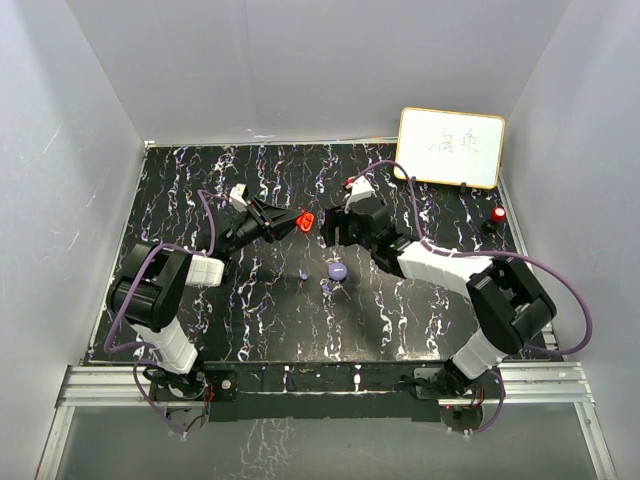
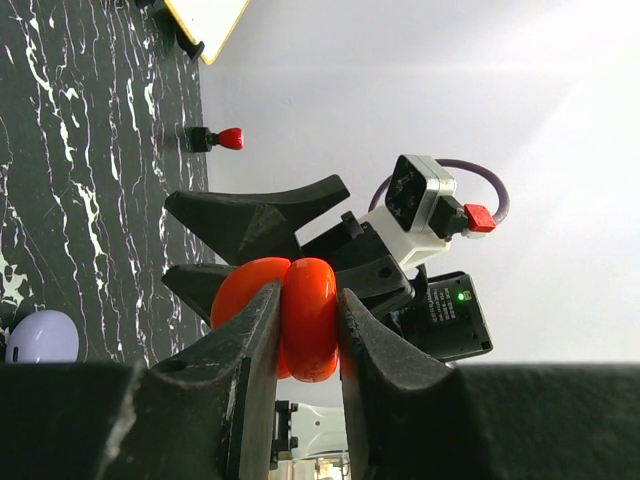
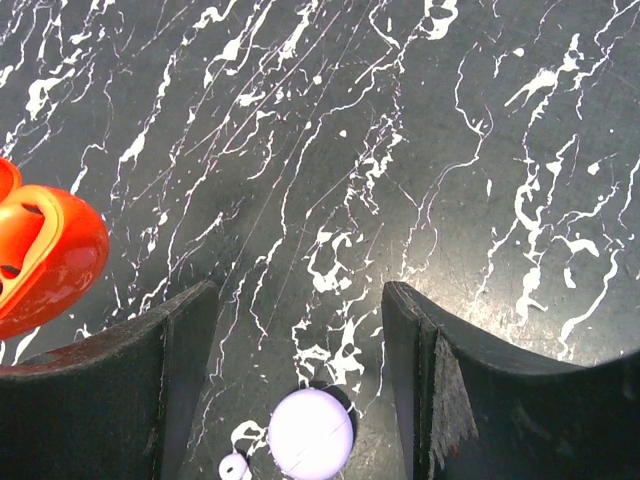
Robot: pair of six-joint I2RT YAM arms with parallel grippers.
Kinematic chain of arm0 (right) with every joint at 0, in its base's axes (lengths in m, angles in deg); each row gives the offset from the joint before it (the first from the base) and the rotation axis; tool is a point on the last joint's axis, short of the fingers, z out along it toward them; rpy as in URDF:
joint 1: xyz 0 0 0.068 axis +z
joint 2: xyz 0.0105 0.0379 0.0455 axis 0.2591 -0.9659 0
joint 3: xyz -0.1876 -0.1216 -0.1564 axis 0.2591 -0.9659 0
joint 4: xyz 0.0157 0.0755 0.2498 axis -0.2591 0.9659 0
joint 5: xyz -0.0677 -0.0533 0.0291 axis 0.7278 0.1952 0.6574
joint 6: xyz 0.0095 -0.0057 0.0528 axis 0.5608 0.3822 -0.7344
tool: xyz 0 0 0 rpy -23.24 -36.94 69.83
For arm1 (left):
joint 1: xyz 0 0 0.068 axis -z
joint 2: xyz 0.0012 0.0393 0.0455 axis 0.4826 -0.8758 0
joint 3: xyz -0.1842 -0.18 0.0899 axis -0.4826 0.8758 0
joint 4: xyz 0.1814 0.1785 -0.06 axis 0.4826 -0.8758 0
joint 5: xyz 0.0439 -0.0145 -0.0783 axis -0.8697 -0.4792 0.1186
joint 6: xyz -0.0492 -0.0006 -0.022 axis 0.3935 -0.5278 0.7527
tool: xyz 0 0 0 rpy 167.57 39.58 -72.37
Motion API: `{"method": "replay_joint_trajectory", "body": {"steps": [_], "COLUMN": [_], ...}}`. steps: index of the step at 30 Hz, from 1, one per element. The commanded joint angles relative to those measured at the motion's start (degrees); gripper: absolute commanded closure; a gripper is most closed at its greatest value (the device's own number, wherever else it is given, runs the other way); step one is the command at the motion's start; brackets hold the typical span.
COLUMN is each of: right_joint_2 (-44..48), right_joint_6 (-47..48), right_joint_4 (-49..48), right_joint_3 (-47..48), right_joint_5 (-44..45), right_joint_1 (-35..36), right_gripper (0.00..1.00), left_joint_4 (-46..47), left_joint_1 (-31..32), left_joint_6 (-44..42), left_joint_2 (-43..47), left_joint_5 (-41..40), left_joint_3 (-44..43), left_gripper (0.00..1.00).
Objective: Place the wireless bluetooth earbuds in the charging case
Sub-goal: Adjust the earbud with the charging case.
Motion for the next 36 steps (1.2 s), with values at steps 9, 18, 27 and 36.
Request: {"method": "replay_joint_trajectory", "body": {"steps": [9,18,27,36], "right_joint_2": [-3.4,-3.8,-2.7,-2.1], "right_joint_6": [0.0,1.7,1.8,2.0], "right_joint_4": [-6.2,-4.3,-3.7,-3.6], "right_joint_3": [6.9,9.2,9.0,8.9], "right_joint_5": [-1.7,-0.7,-1.5,-1.6], "right_joint_1": [-0.7,-0.7,-0.5,-0.3], "right_gripper": [0.35,0.36,0.36,0.36], "left_joint_4": [5.4,2.2,-0.2,-2.7], "left_joint_1": [0.2,0.3,0.3,0.4], "left_joint_6": [0.6,-1.7,-3.4,-5.6], "left_joint_2": [0.5,0.9,0.3,-0.4], "left_joint_5": [1.1,1.1,0.9,0.5], "left_joint_3": [-1.8,-2.1,-2.7,-2.8], "left_gripper": [1.00,1.00,1.00,1.00]}}
